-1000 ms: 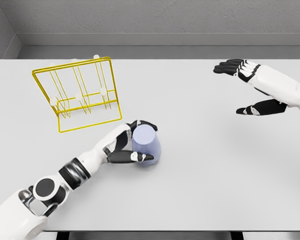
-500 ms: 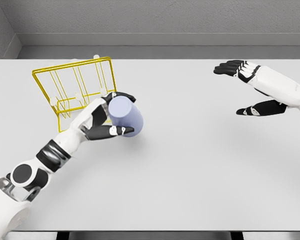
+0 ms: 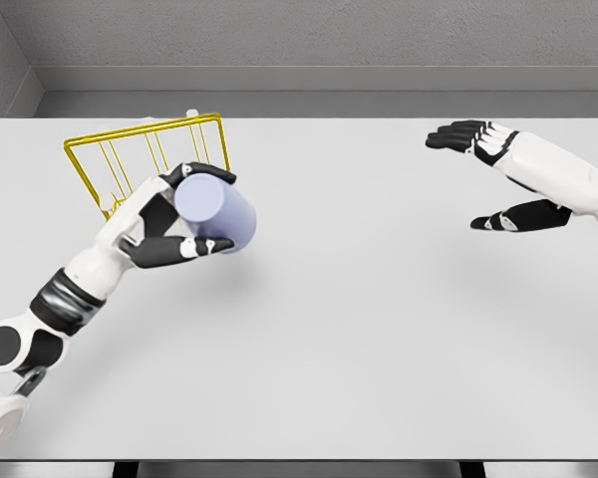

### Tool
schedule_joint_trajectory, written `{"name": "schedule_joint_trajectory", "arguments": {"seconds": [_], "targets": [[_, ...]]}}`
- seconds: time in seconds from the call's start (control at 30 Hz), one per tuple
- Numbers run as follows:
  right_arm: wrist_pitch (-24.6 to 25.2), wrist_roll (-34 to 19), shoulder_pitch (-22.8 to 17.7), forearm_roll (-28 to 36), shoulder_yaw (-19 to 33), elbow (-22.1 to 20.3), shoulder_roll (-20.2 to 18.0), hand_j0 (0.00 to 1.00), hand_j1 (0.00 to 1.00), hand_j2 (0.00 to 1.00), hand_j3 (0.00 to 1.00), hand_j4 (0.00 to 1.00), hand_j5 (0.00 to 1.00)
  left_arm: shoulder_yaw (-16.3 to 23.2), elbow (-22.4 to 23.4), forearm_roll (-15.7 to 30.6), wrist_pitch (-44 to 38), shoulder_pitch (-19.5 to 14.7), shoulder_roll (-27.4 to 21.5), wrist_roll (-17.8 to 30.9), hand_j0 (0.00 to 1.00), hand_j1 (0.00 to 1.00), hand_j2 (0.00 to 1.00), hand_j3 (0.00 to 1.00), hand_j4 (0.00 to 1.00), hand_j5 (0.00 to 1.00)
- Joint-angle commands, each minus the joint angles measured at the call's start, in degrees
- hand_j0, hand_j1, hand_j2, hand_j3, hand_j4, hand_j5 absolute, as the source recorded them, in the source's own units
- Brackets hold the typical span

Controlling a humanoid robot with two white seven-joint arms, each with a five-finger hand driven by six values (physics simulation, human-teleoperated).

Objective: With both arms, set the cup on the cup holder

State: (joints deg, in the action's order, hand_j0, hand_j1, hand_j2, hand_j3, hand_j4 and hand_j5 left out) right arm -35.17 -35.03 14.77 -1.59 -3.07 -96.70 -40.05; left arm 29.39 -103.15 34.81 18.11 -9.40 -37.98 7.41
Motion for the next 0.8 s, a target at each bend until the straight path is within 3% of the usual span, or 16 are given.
{"name": "schedule_joint_trajectory", "arguments": {"seconds": [0.0,0.3,0.77], "targets": [[0.2,0.0,0.0,0.4,0.0,0.0,0.0,1.00,1.00,1.00,1.00,1.00,1.00,0.0,0.0,0.8,0.4,-0.3,-1.0,-0.1,0.59,0.59,0.59,0.59,0.59,0.59],[0.2,0.0,0.0,0.4,0.1,0.0,0.0,1.00,1.00,1.00,1.00,1.00,1.00,0.1,0.0,4.8,2.5,-2.5,-6.6,-0.1,0.59,0.59,0.59,0.59,0.59,0.59],[0.2,0.0,0.0,0.4,0.0,0.0,0.0,1.00,1.00,1.00,1.00,1.00,1.00,-0.2,0.1,7.1,1.7,-5.4,-6.8,-0.8,0.59,0.59,0.59,0.59,0.59,0.59]]}}
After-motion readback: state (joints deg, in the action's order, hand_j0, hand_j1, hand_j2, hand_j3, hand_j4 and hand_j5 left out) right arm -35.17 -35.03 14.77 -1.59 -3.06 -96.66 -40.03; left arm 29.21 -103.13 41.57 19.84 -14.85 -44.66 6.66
